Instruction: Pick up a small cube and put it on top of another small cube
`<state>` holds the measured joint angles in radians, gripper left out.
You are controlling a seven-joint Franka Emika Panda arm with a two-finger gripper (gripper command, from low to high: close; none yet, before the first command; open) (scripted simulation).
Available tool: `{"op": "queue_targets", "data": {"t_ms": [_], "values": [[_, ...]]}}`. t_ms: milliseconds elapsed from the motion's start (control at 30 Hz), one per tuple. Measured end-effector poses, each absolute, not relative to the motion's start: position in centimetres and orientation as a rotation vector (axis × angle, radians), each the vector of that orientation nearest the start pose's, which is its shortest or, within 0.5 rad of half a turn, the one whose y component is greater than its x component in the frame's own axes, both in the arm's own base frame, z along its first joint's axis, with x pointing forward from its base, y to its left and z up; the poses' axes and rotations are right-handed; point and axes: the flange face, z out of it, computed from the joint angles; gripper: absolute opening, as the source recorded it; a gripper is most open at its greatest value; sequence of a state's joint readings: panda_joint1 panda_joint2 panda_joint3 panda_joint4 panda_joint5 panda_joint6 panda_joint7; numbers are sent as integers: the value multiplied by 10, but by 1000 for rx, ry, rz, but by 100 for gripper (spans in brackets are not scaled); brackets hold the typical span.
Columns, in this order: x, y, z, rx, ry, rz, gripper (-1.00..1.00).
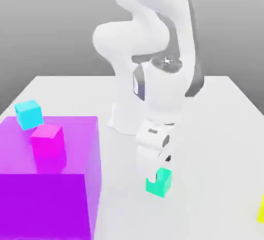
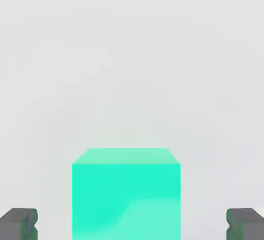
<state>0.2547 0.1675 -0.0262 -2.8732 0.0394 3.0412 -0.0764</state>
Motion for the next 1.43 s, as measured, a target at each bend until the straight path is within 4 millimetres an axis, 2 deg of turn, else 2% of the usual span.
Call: {"op": "queue_targets", "data": {"t_ms": [33, 67, 300, 533, 600, 700, 767, 933, 1033, 1167, 1233, 1300, 1333, 1433], "values": [[334, 74, 142, -3114, -417, -1, 0], [333, 74, 135, -3114, -417, 0, -100], [333, 74, 134, -3114, -417, 2, -100], [334, 74, 187, -3114, -416, 2, -100], [343, 79, 197, -3111, -438, 2, -100], [368, 110, 207, -3091, -556, 2, -100], [380, 145, 212, -3065, -682, 3, -100], [412, 211, 225, -3014, -879, 3, -100], [425, 255, 233, -2976, -1002, 3, -100], [432, 318, 244, -2916, -1167, 3, -100], [433, 330, 225, -2905, -1195, 3, -100], [433, 332, 196, -2902, -1202, 3, -100], [432, 333, 187, -2902, -1203, 3, 100], [432, 333, 187, -2902, -1203, 3, 100]]}}
